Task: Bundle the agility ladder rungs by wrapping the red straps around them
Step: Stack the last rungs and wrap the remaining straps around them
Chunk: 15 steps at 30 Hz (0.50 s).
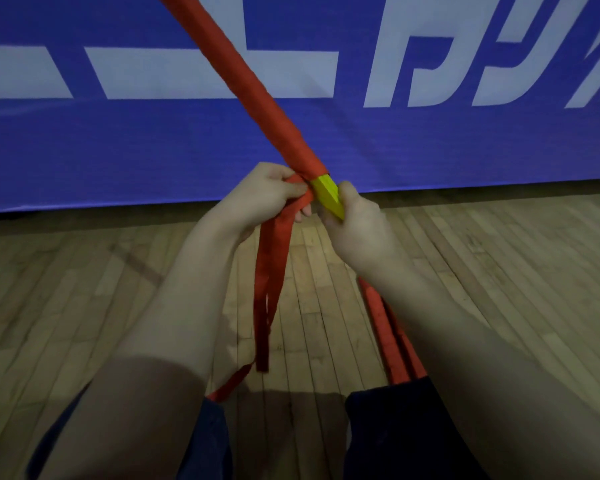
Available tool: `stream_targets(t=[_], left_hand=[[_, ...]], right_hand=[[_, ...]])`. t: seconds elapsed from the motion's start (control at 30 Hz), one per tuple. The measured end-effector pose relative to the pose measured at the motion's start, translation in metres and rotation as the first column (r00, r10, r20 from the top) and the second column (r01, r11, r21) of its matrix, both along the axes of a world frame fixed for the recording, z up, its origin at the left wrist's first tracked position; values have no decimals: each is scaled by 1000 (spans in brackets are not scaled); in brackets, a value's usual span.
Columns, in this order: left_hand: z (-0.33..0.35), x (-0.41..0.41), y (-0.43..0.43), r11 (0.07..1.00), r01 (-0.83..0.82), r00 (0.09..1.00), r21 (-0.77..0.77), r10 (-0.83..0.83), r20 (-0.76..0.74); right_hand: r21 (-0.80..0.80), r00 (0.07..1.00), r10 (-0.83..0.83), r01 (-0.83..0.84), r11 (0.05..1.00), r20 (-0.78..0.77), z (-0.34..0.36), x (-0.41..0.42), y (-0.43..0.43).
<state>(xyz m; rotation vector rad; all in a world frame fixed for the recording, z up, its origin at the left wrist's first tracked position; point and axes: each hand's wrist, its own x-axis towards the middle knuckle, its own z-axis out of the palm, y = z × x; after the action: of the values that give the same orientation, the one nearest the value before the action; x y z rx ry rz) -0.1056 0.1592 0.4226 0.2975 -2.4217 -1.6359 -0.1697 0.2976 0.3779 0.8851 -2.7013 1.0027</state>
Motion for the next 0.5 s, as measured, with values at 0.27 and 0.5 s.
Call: stream_targets(t=[0.27,0.5], left_hand=[[-9,-10,4,955,-270,963,120,270,20],[-20,-14,-7,923,-345,933,172,358,-49]], right_hand=[[-32,984,15,-10,999,178,0,18,-16],[-214,904,237,-168,962,357,10,8,-7]])
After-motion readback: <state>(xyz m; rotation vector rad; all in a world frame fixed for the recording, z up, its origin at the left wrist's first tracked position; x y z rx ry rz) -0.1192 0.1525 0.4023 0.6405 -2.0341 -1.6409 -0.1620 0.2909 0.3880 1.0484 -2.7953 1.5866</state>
